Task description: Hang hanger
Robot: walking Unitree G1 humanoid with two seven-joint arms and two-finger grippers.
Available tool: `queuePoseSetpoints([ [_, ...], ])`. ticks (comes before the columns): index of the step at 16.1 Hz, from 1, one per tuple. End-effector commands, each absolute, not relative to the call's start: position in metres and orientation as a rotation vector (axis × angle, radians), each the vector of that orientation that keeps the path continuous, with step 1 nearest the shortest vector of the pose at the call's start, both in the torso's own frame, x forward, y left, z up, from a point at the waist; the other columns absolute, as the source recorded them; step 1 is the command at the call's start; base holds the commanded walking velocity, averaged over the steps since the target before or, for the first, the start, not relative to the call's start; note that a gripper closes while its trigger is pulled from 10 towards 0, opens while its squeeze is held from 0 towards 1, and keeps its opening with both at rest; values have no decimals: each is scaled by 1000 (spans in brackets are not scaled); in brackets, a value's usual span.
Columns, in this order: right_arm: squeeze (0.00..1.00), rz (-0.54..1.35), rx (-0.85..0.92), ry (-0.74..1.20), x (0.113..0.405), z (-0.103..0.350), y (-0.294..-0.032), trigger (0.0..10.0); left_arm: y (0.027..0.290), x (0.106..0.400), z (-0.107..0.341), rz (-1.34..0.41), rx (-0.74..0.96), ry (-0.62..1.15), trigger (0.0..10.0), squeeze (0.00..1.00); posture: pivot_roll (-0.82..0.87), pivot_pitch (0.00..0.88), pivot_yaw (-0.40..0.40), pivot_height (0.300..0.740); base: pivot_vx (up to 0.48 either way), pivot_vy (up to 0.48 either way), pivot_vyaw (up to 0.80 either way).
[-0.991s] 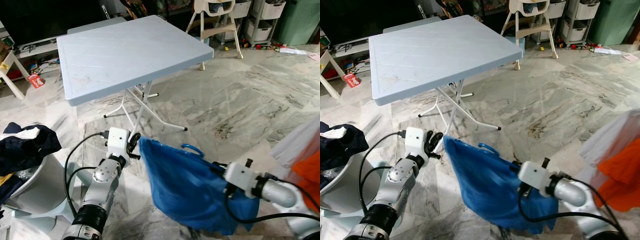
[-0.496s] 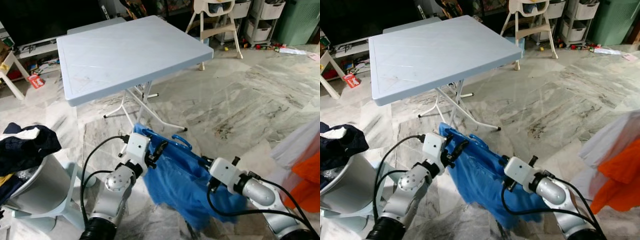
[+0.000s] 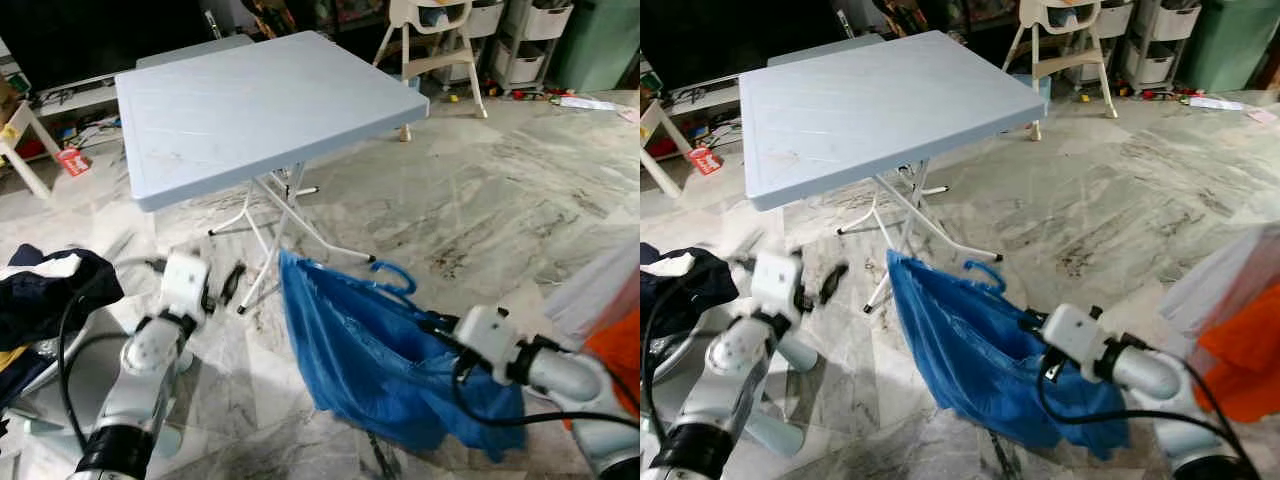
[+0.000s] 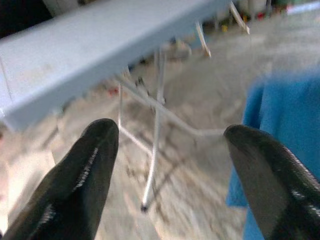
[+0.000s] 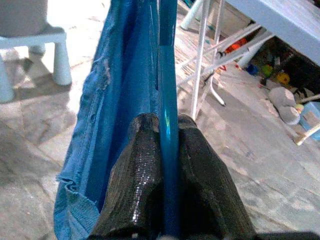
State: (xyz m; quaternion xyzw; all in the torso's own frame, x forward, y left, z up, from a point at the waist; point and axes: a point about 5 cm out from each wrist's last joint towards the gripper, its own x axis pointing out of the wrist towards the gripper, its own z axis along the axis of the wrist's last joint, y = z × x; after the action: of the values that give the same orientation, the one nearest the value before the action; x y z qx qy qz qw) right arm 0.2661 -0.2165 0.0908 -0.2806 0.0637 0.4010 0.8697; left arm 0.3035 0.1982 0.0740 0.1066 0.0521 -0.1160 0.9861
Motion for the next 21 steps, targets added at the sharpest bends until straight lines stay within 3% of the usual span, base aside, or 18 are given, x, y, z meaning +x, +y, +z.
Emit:
queuePoseSetpoints([
  [1, 0, 868, -556, 47, 273, 115, -212, 10000, 206, 301, 68, -229, 198, 139, 10000, 1000, -120, 19, 113, 740, 0, 0, 0],
  [4, 0, 941, -520, 26, 275, 138, -212, 10000, 197, 298, 54, -301, 166, 171, 10000, 1000, -128, 22, 114, 740, 0, 0, 0],
  [9, 0, 1137, -465, 110, 251, 149, -207, 10000, 184, 308, 56, -331, 149, 145, 10000, 1000, -147, 24, 122, 740, 0, 0, 0],
  [10, 0, 1163, -454, 139, 246, 148, -208, 10000, 183, 310, 58, -333, 149, 134, 10000, 392, -147, 26, 125, 740, 0, 0, 0],
  [11, 0, 1187, -450, 154, 241, 148, -209, 10000, 181, 313, 61, -336, 134, 123, 10000, 0, -148, 26, 126, 740, 0, 0, 0],
  [14, 0, 1194, -421, 182, 237, 150, -209, 10000, 169, 319, 64, -391, 76, 108, 10000, 0, -155, 30, 133, 740, 0, 0, 0],
  [15, 0, 1182, -417, 187, 236, 150, -208, 10000, 158, 318, 66, -456, 33, 96, 0, 0, -162, 33, 139, 740, 0, 0, 0],
  [18, 0, 1150, -415, 196, 234, 145, -209, 10000, 142, 309, 63, -582, -25, 100, 0, 0, -165, 34, 144, 740, 0, 0, 0],
  [21, 0, 1131, -417, 204, 233, 142, -211, 10000, 143, 306, 61, -602, -38, 100, 0, 0, -160, 35, 146, 740, 0, 0, 0],
])
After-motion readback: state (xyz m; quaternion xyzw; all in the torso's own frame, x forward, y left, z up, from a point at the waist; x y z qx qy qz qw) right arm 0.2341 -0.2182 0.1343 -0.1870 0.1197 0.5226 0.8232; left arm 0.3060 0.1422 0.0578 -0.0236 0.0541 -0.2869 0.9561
